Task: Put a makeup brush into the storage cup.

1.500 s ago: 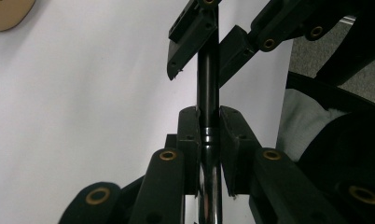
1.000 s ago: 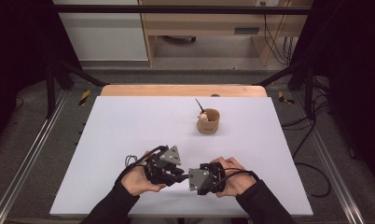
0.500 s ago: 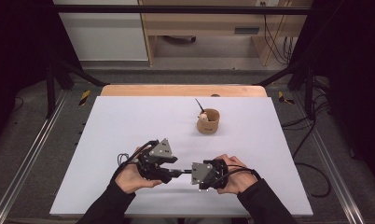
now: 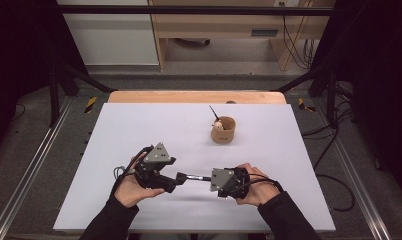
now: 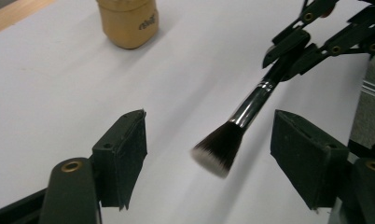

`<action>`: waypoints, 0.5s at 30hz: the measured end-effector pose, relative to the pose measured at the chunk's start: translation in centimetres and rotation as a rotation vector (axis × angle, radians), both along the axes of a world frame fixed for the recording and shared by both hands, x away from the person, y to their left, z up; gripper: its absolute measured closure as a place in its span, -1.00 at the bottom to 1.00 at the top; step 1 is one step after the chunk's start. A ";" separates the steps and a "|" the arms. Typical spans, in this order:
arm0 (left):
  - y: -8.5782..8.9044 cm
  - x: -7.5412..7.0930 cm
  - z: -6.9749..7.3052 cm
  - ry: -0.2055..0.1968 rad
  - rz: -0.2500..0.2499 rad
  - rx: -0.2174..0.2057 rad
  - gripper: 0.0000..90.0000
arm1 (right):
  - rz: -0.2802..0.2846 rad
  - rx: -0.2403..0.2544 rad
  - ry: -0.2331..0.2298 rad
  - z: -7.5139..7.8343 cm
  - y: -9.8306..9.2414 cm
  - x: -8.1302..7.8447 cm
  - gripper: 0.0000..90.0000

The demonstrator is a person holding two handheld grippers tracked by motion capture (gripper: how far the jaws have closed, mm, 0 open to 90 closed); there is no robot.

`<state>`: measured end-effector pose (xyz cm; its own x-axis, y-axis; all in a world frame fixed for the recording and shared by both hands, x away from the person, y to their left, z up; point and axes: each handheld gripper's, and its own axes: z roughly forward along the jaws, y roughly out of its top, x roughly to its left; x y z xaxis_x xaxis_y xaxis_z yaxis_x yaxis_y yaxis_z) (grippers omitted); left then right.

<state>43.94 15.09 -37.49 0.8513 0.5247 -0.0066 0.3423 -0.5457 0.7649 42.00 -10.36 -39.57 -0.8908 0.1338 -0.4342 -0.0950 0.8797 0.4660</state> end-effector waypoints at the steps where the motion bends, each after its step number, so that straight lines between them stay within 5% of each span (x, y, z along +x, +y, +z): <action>1: 0.2 0.0 -0.1 -0.005 0.010 -0.009 -0.44 | -0.008 0.006 0.000 0.0 -0.1 0.0 0.76; 15: 2.8 -0.5 -1.5 -0.013 0.099 -0.103 -0.60 | -0.075 0.046 0.029 -0.8 -1.8 0.3 0.76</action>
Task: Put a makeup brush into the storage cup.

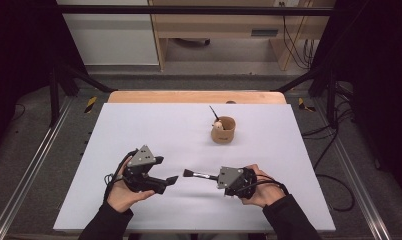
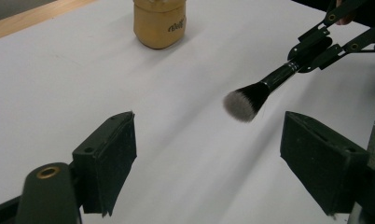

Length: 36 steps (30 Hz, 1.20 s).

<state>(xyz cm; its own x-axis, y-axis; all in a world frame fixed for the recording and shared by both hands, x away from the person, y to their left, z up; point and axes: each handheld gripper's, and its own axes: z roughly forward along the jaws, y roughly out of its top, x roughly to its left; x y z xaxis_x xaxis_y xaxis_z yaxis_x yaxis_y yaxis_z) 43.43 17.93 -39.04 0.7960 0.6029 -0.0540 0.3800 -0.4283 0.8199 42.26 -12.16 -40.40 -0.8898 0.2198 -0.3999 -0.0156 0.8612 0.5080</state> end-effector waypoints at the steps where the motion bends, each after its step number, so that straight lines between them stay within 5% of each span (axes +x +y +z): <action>1: 0.1 0.0 -0.1 0.001 0.008 -0.010 -0.61 | -0.004 0.006 0.000 0.0 -0.1 0.0 0.76; 20: 1.0 -0.8 -1.8 -0.014 0.100 -0.100 -0.65 | -0.119 0.160 0.034 -1.4 -1.7 -0.1 0.76; 36: 0.0 -1.5 -2.6 -0.024 0.110 -0.139 -0.67 | -0.200 0.303 0.072 -2.2 -2.0 -0.6 0.76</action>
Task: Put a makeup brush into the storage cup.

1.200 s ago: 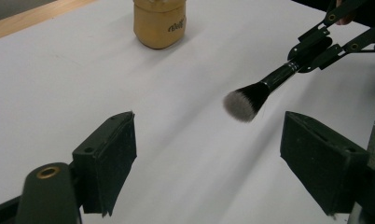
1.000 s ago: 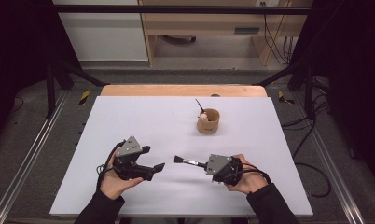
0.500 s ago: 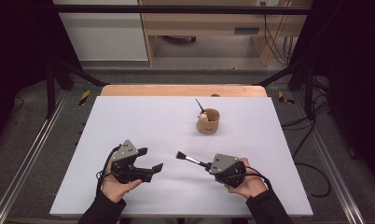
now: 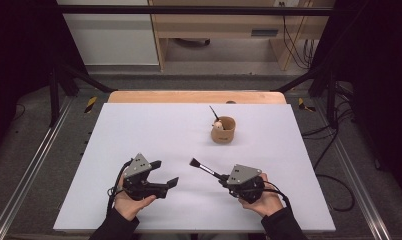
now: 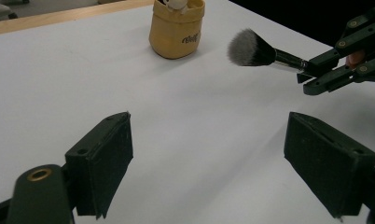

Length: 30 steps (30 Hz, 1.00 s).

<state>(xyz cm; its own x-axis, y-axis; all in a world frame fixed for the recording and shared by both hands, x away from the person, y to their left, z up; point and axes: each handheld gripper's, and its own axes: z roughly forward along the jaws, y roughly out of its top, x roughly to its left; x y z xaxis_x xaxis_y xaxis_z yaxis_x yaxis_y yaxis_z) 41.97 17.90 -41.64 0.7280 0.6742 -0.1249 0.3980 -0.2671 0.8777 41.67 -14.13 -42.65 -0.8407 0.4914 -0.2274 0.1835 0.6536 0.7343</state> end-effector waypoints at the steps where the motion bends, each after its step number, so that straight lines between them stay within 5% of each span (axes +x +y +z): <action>1: 0.0 0.0 0.0 0.001 -0.002 -0.005 -0.66 | -0.004 0.001 0.002 -0.1 -0.1 0.0 0.76; 30: -2.4 -0.3 -0.5 0.029 -0.039 -0.087 -0.65 | -0.045 0.128 0.032 -0.6 0.2 -0.2 0.76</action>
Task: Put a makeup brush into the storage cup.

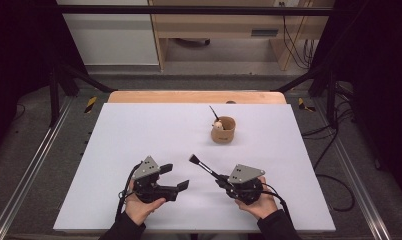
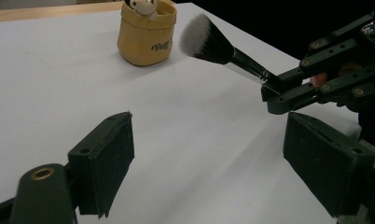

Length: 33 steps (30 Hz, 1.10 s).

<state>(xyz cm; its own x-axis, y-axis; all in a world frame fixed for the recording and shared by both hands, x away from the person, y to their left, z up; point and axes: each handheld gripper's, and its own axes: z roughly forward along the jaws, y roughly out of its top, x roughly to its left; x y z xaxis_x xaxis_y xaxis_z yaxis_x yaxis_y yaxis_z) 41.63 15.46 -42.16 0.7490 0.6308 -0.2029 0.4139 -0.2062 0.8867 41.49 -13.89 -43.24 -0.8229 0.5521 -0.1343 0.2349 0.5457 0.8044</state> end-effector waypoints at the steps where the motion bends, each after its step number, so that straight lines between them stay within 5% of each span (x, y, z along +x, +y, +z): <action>1: -0.1 0.0 0.0 -0.001 -0.001 0.000 -0.65 | 0.000 0.002 0.002 0.1 0.0 0.0 0.76; 33: -2.8 1.0 1.2 0.016 -0.066 -0.138 -0.48 | 0.018 0.081 -0.043 1.5 1.1 -0.4 0.76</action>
<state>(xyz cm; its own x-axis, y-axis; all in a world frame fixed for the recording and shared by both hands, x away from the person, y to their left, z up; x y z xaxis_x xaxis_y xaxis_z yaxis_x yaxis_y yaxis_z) 42.65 12.63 -40.97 0.7839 0.5453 -0.2967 0.4181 -0.1104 0.9017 41.13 -12.77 -41.70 -0.8272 0.5477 -0.1253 0.1895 0.4820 0.8555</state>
